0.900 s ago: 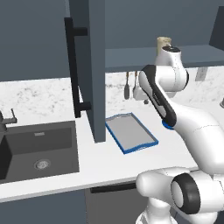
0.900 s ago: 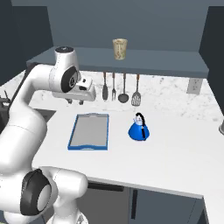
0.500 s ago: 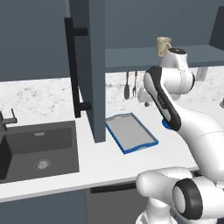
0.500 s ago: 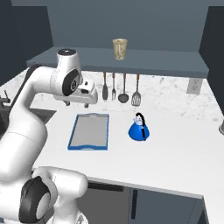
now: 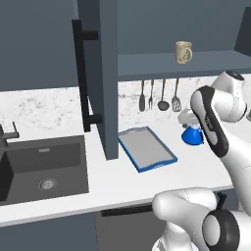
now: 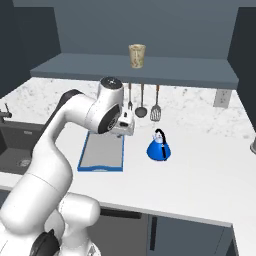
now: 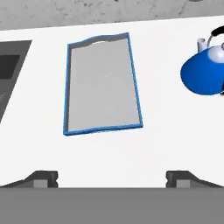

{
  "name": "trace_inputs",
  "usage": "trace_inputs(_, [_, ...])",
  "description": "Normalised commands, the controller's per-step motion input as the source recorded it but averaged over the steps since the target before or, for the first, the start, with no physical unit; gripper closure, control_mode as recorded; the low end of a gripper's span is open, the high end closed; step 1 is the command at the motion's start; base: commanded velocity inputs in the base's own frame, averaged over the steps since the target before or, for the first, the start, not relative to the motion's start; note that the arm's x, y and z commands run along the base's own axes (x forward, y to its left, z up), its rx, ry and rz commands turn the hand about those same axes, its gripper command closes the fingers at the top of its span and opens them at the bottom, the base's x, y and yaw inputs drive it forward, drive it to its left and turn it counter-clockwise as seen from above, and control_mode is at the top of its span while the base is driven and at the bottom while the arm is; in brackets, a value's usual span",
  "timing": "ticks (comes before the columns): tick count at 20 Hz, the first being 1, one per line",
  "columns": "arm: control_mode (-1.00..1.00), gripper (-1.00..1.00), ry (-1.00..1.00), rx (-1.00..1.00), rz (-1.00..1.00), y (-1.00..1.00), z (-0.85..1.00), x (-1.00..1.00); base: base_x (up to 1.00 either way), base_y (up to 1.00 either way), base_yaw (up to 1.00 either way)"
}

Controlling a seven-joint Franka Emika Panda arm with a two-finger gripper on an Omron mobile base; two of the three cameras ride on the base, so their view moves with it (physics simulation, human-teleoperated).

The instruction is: Pick the kettle from the counter and place it on the tray. Then pick the mug from the cabinet and place it on the tray. Then close the cabinet doors.

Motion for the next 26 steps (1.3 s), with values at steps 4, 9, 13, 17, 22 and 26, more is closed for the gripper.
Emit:
trace_inputs(4, [-1.0, -1.0, -0.07, 0.0, 0.19, -0.7, -0.25, 0.22, 0.0, 0.0, 0.0])
trace_inputs(9, [-1.0, -1.0, 0.0, 0.0, 0.17, -0.55, -0.25, 0.49, 0.0, 0.0, 0.0])
trace_inputs(13, [-1.0, -1.0, 0.0, 0.0, 0.04, -0.46, -0.09, 0.65, 0.0, 0.0, 0.0])
trace_inputs(17, [-1.0, -1.0, 0.0, 0.0, -0.01, -0.34, -0.02, 0.67, 0.0, 0.0, 0.0])
trace_inputs(22, [-1.0, -1.0, 0.0, 0.0, -0.15, -0.29, -0.24, 0.51, 0.0, 0.0, 0.0])
trace_inputs(26, [-1.0, -1.0, 0.0, 0.01, -0.18, -0.28, -0.3, 0.44, 0.0, 0.0, 0.0])
